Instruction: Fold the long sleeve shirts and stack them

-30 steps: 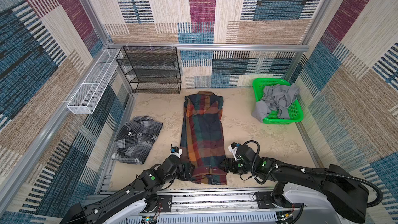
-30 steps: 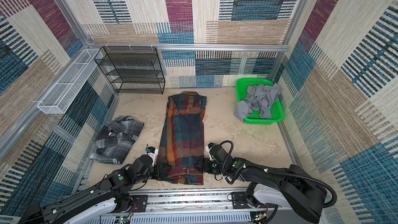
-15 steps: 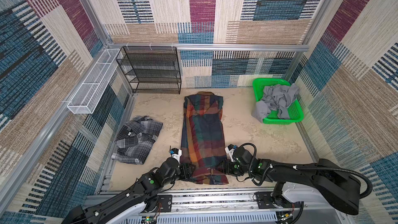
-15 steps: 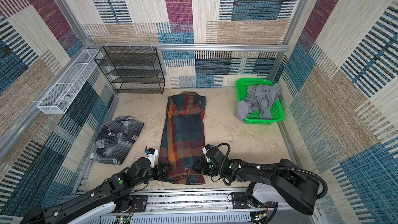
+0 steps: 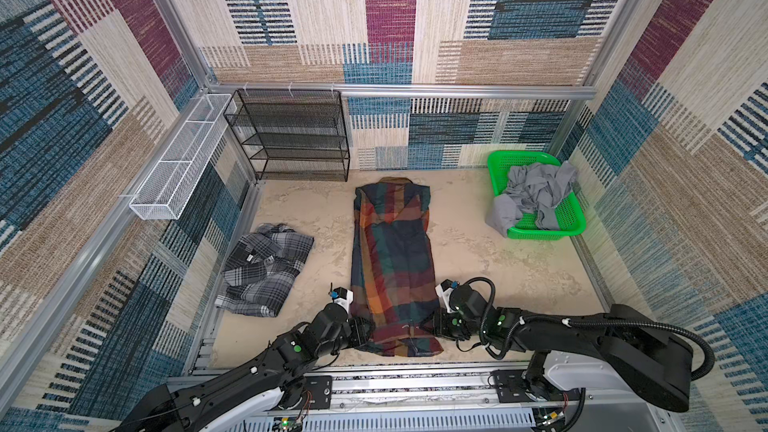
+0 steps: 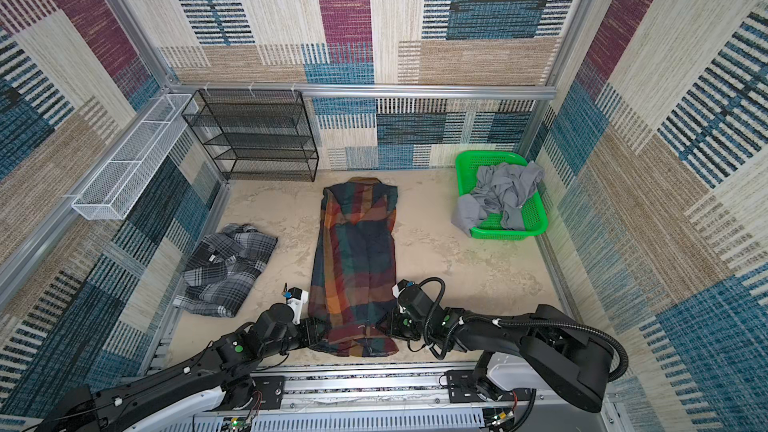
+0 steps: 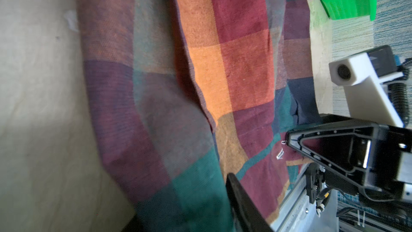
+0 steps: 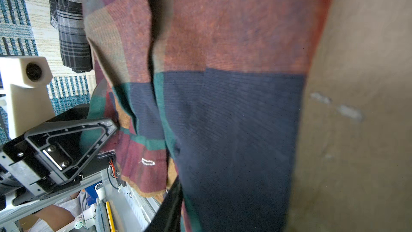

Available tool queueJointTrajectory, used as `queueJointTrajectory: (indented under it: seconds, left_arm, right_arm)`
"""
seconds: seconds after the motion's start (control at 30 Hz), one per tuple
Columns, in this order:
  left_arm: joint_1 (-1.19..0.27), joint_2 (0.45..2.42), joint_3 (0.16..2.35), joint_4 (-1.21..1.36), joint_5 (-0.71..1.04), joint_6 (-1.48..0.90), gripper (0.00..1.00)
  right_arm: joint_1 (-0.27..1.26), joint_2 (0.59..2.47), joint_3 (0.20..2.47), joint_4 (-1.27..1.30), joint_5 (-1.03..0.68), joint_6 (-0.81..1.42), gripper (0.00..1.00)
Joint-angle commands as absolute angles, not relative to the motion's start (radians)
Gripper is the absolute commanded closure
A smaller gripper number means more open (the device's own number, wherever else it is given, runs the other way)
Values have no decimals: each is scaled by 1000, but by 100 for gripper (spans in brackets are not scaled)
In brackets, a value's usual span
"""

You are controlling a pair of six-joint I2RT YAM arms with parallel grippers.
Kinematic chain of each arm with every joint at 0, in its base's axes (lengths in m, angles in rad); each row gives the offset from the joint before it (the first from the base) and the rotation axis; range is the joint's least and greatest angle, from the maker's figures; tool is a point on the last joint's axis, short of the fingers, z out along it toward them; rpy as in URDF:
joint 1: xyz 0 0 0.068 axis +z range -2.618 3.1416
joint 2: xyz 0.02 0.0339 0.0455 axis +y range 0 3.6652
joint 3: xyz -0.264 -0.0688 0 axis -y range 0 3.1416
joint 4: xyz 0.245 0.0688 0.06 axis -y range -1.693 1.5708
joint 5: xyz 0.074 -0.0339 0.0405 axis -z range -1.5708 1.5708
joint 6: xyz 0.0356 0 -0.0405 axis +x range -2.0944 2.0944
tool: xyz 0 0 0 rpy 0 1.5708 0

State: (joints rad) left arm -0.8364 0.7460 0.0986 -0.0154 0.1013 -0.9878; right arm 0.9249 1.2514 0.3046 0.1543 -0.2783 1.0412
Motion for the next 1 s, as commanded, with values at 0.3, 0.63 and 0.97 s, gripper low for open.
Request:
queueJointTrajectory:
  seconds: [0.3,0.63,0.97]
  left_arm:
    - [-840,719,78,-67,149,-1058,82]
    - [-842,714,113,-66,159,-1059,82]
    - [-844,560,95,-180,108,-1075,33]
  right_arm:
    - [926,1213,293,157,-273,1028,81]
    - [929,1215,299,168,-287,1016,90]
    - [929,1218,296,177,-287,1014,94]
